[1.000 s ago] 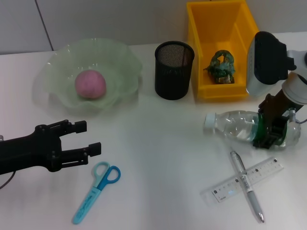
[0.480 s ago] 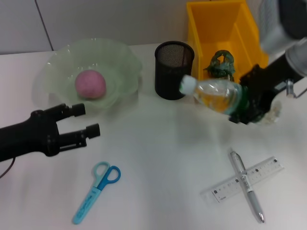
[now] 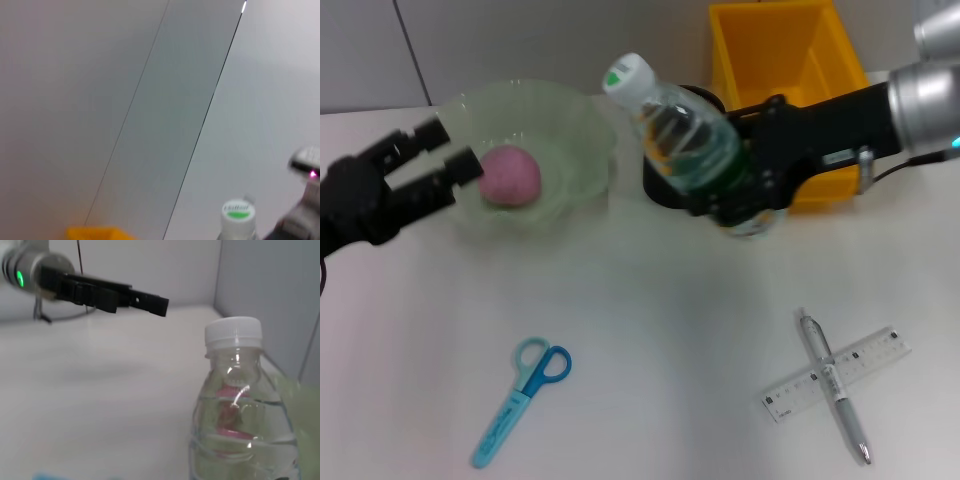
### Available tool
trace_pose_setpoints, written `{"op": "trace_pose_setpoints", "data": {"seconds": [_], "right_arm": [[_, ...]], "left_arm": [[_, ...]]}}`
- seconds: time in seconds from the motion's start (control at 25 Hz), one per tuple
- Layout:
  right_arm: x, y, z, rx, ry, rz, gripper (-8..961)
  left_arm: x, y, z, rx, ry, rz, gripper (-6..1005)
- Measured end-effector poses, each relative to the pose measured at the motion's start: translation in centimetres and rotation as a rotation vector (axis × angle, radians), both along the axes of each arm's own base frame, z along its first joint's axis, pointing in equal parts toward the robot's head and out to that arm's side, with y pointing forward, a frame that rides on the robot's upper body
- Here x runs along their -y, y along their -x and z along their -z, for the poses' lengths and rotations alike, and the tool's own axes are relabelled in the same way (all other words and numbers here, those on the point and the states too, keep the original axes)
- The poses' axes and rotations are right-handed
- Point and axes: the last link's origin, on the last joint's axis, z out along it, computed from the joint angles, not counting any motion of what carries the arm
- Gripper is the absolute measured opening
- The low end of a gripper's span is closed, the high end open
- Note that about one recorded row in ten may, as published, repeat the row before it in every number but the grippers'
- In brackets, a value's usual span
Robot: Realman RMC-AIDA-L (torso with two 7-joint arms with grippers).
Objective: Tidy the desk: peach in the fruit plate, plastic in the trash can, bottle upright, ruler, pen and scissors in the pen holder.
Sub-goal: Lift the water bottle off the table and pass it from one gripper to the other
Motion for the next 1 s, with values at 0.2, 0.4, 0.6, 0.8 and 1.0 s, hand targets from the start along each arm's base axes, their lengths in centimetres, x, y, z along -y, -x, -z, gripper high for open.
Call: {"op": "trace_pose_setpoints", "data": {"seconds": [0.2,0.4,0.6,0.8,1.0], "right_arm": [[0.5,-0.3,2.5,-0.187,0.037,0.007,750],[1.1,-0.6,4.1,-0.270,0.082,0.021,751],[1.8,-0.6,5.1,-0.355,0.101,0.010,751],[2.0,-0.5,6.1,-0.359,0.129,0.010,751],[2.2,-0.3,6.7,-0.360,0.147,0.007,751]], "left_arm": [[0.0,-1.0,0.0,0.104,-0.017,0.032,841],[-0.3,-2.1,0.8,0.109,0.011,0.075,841],[-0.6,-2.5,1.7,0.113,0.022,0.087,841],[-0.6,-2.8,2.1,0.101,0.017,0.109,841],[-0.6,-3.1,2.9,0.099,0.016,0.132,841]]}}
